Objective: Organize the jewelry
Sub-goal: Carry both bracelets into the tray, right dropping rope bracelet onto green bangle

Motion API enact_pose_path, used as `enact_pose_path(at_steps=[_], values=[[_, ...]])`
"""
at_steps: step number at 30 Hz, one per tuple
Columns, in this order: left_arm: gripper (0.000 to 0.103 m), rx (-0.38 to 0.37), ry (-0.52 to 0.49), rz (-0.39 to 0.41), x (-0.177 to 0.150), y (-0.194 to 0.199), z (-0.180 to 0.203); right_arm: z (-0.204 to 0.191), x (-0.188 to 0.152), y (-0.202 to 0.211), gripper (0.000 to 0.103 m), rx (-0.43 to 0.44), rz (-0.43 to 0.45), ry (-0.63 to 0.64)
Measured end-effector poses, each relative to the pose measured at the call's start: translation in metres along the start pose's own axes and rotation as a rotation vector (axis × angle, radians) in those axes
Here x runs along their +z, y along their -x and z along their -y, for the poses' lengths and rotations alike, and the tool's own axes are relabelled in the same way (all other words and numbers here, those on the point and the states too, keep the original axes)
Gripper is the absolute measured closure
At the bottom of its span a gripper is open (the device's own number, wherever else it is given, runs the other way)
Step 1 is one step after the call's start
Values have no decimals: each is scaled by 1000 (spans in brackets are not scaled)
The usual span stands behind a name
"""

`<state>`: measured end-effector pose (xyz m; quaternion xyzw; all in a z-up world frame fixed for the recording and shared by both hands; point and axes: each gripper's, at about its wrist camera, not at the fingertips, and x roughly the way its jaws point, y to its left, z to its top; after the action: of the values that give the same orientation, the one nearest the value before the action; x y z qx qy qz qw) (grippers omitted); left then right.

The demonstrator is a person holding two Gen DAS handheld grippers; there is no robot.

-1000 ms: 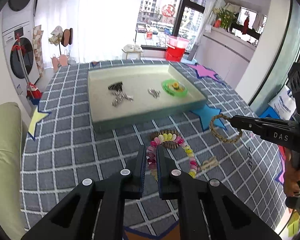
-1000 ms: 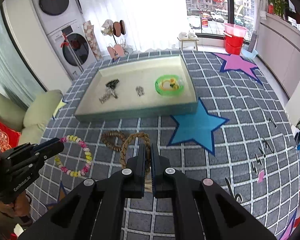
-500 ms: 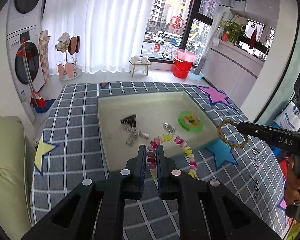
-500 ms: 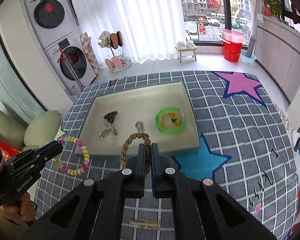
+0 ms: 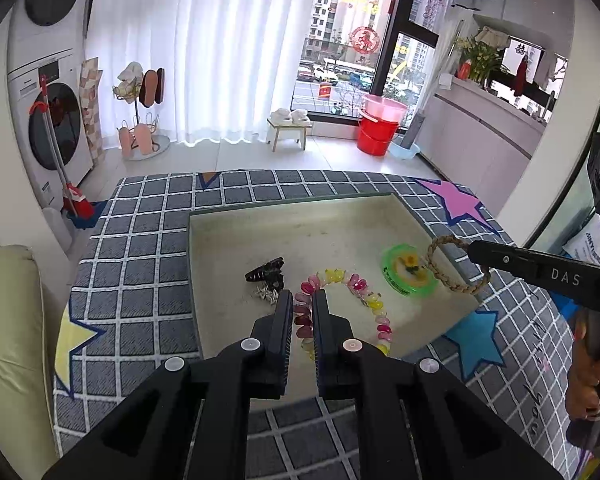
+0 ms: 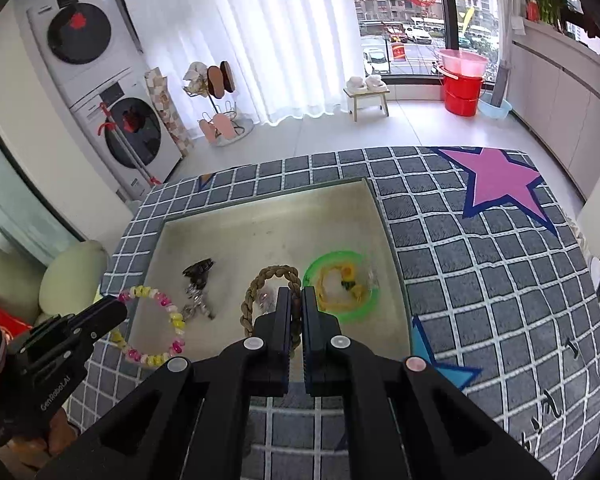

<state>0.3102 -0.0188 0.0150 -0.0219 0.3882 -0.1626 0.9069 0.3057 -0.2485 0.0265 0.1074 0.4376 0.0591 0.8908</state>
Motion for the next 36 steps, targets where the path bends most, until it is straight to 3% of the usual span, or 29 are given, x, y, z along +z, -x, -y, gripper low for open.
enact_pose_path(at_steps=[10, 25, 36], values=[[79, 60, -37, -30, 4, -39, 6, 11, 9, -36, 98, -21, -21, -42], [79, 115, -50, -104, -8, -75, -2, 23, -3, -80, 98, -62, -86, -79], [78, 226, -154, -104, -17, -84, 15, 25, -10, -93, 97, -86, -118, -73]])
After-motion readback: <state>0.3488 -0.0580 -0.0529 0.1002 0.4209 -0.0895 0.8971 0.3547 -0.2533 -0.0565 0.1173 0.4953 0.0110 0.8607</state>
